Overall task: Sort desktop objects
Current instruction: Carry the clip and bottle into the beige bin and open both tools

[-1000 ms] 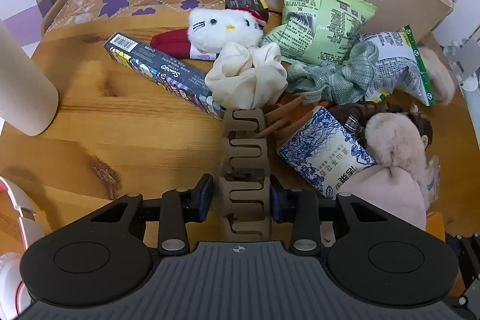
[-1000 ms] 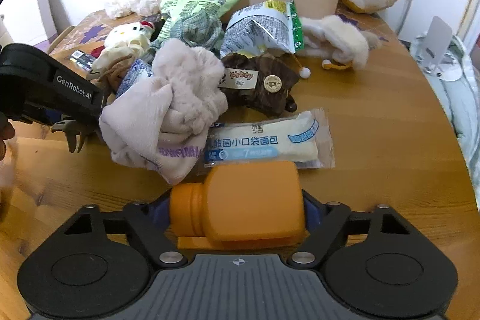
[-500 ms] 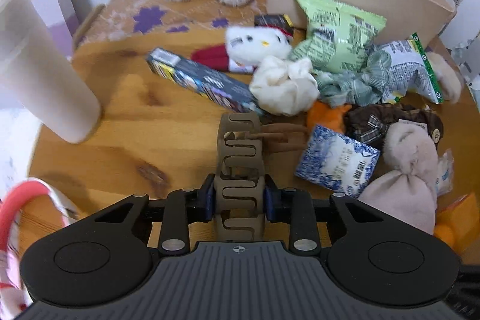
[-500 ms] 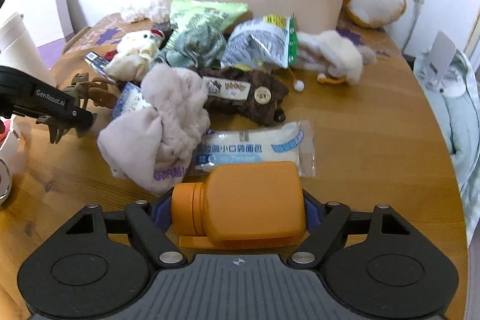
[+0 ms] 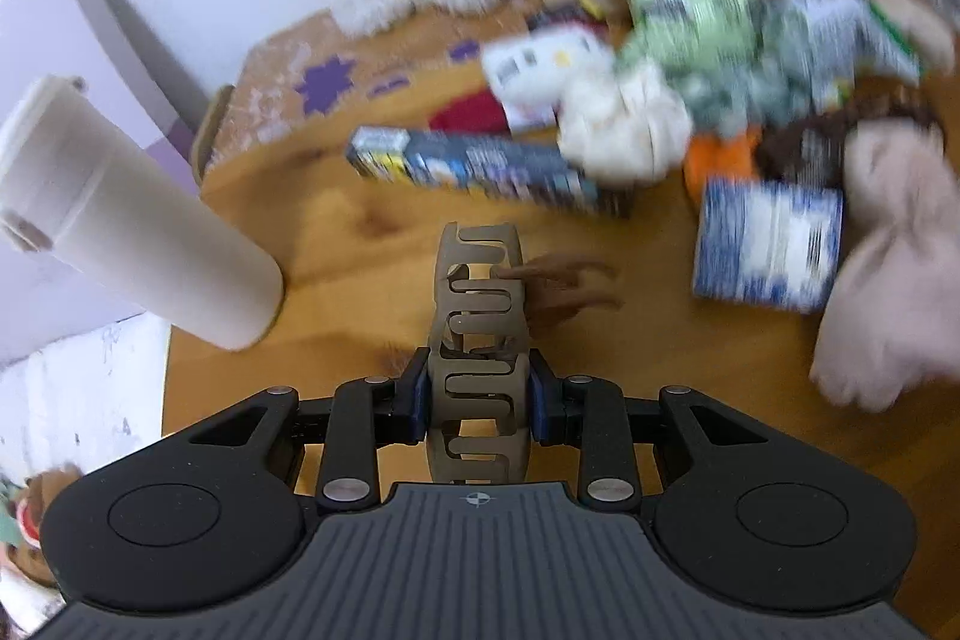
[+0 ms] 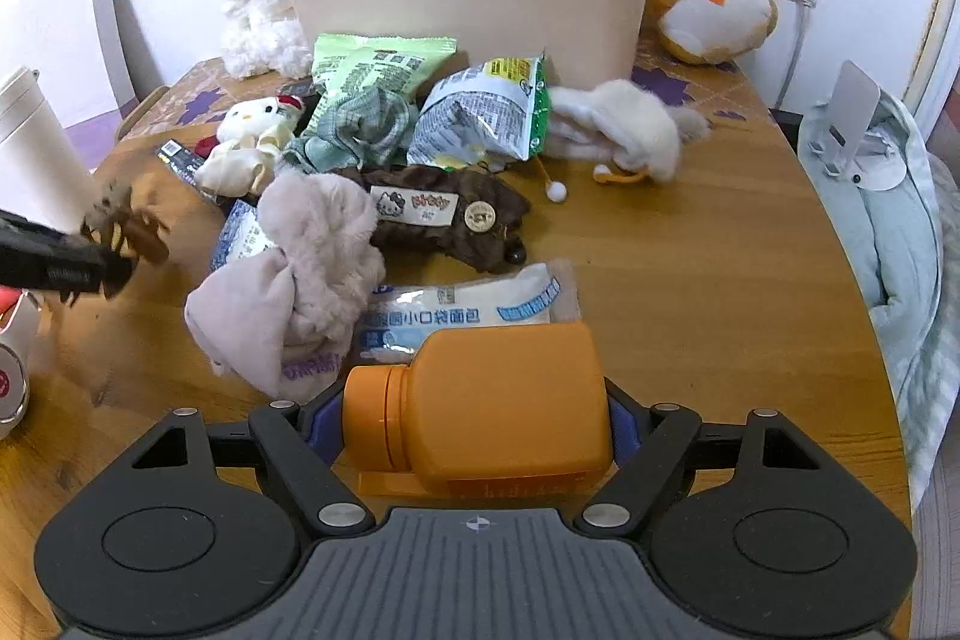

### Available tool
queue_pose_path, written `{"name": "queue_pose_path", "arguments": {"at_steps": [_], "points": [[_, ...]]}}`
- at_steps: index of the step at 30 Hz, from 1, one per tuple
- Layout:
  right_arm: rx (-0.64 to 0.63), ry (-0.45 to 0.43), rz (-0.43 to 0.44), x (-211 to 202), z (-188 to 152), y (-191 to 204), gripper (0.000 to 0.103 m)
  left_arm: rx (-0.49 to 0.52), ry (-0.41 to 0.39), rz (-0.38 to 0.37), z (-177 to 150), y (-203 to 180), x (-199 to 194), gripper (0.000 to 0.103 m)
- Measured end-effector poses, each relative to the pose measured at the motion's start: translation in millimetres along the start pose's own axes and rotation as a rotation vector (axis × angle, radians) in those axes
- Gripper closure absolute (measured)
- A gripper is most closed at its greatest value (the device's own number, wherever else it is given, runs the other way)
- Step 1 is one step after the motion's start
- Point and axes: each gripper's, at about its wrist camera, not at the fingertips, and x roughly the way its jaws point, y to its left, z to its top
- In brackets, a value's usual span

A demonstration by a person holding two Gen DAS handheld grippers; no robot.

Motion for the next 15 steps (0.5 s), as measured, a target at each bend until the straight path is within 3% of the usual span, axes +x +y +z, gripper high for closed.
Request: {"name": "queue_pose_path", "arguments": {"at_steps": [4,10,15], "points": [[-0.004,0.007,-0.001,-2,-4,1,0.024,0.104,-0.019,0.037,-9,-9,4,0.072],[-0.001,0.004,-0.003,-3,-6,2,0.024,0.239,-0.123,0.144,-8,-11,-8,0.072],[0.013,-0.013,0.009,-10,-2,1,0.024,0.206,-0.157,0.136,1,3,-18,0.072]]}}
